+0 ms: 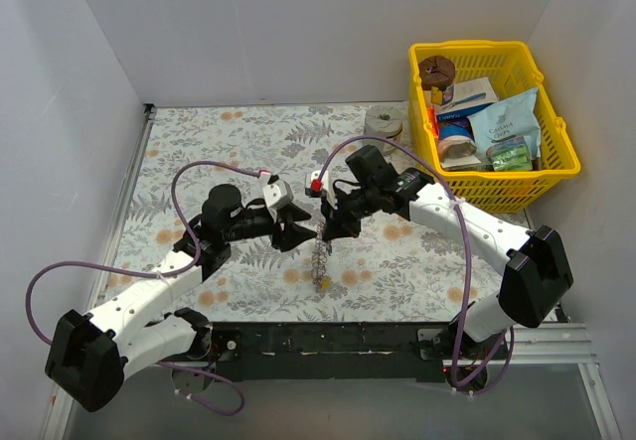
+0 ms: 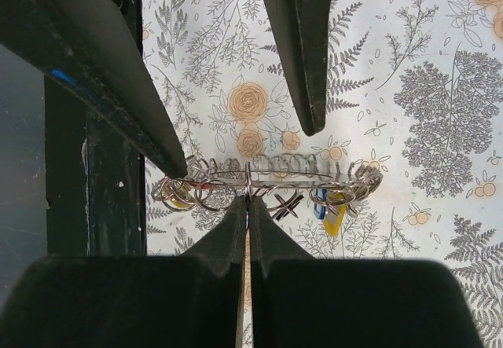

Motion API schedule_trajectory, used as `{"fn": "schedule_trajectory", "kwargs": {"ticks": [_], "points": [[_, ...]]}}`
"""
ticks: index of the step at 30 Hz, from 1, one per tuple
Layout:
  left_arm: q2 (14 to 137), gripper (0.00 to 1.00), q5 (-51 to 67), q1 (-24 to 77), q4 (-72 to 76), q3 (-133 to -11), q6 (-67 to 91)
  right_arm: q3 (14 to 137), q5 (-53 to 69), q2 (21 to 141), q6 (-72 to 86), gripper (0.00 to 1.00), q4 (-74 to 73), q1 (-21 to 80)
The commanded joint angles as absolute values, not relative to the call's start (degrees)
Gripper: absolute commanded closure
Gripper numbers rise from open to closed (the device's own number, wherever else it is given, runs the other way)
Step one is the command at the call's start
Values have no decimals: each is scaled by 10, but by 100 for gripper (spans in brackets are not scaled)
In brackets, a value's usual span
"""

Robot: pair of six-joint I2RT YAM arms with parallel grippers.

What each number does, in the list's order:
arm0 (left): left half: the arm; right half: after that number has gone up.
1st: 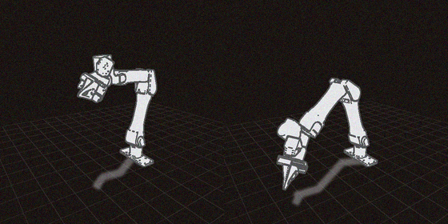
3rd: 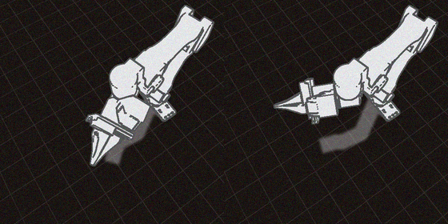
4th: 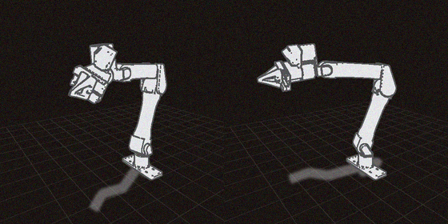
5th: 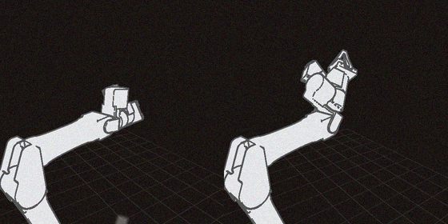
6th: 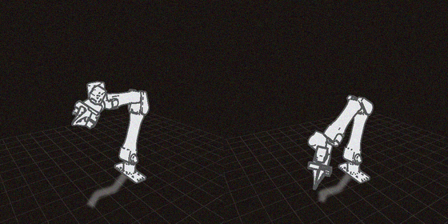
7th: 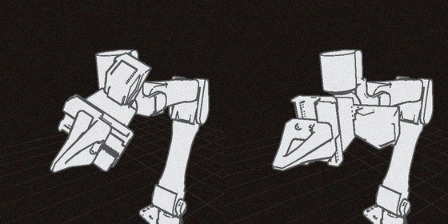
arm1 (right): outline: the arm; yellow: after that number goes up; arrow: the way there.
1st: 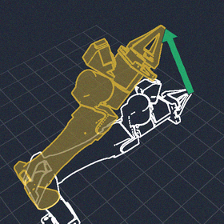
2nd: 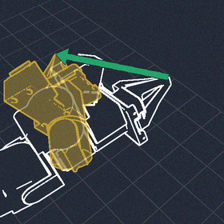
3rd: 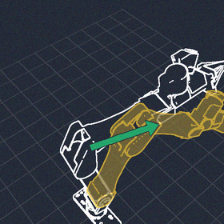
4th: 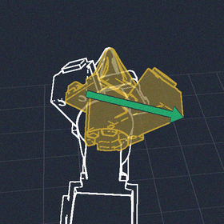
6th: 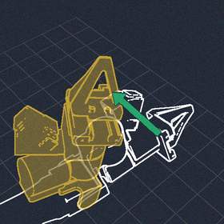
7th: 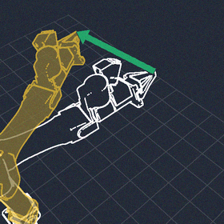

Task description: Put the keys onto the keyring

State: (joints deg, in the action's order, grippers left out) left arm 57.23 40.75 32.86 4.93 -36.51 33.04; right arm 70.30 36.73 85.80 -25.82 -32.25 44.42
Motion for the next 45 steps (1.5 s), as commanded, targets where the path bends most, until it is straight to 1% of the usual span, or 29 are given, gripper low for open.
{"fn": "schedule_trajectory", "kwargs": {"ticks": [1, 3, 8, 13, 18, 28, 37, 45], "points": [[551, 52, 402, 332, 208, -290, 412, 711, 404, 842, -272, 99, -316, 445], [548, 53, 415, 332, 238, -267, 420, 710, 408, 839, -273, 99, -317, 445], [555, 61, 437, 331, 279, -236, 415, 708, 423, 839, -279, 99, -318, 445], [567, 62, 451, 332, 325, -222, 424, 709, 427, 841, -280, 99, -322, 445], [591, 62, 453, 331, 330, -228, 417, 708, 432, 841, -281, 99, -320, 445], [621, 69, 463, 331, 330, -243, 408, 708, 442, 843, -279, 99, -318, 445], [617, 70, 470, 331, 352, -239, 420, 704, 446, 846, -278, 99, -316, 445], [633, 76, 475, 332, 377, -240, 434, 704, 446, 846, -278, 99, -314, 445]]}}
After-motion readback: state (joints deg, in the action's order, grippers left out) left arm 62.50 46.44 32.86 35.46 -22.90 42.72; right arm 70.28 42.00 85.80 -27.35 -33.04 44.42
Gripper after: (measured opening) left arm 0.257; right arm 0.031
